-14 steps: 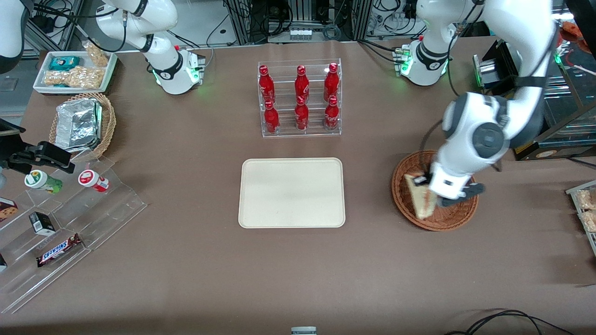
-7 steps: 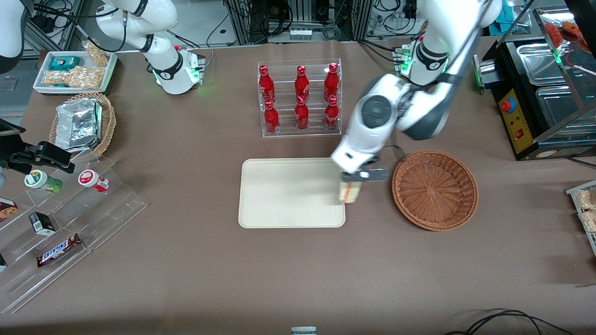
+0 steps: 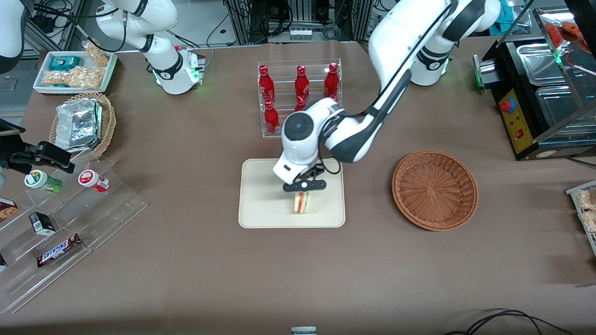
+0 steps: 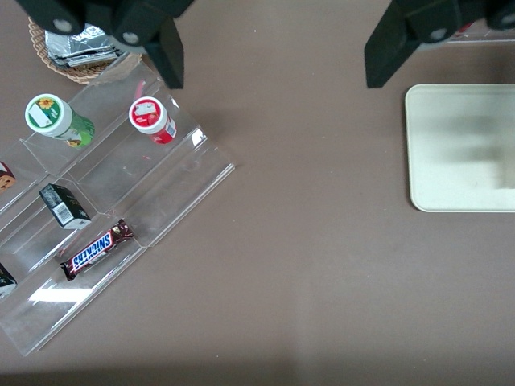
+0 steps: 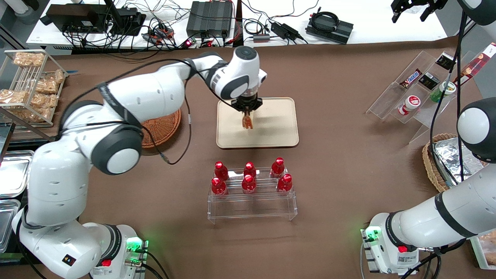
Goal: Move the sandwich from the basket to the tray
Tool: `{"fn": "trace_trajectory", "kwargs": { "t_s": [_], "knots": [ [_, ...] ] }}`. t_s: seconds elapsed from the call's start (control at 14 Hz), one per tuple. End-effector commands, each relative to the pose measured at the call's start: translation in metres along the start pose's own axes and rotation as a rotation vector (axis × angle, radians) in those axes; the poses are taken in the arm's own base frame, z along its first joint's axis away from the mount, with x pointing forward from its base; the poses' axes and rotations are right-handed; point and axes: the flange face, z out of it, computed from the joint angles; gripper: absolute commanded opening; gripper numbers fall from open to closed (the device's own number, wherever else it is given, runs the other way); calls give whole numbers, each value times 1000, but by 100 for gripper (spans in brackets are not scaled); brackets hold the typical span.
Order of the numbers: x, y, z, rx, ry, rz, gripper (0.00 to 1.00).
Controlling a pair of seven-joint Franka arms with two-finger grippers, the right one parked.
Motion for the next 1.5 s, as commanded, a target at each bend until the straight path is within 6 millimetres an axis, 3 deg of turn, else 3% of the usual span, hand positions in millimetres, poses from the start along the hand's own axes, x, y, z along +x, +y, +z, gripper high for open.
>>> {"fn": "trace_trajectory", "kwargs": {
  "t_s": [0.0,0.14,0.21,0.36,0.43,0.5,0.64,0.79,0.93,1.0,1.07,1.29,1.43],
  "knots": [
    [3,23,-5,-6,33,-30,11],
    [-7,32,5,4,27,-21,15],
    [-16,36,15,29,25,-2,34],
    [-19,35,21,73,58,-7,57],
    [-19,35,23,76,60,-32,75],
    [-19,35,24,77,62,-41,79],
    [-17,35,17,68,68,-65,100],
    [-10,32,1,50,78,-145,100],
    [-8,25,-26,64,79,-158,100],
    [7,9,-56,53,76,-199,100],
    [16,-9,-101,16,56,-236,100],
    [34,-81,-182,-29,-36,-246,100],
    [47,-144,-231,-51,-125,-211,100]
  ]
}}
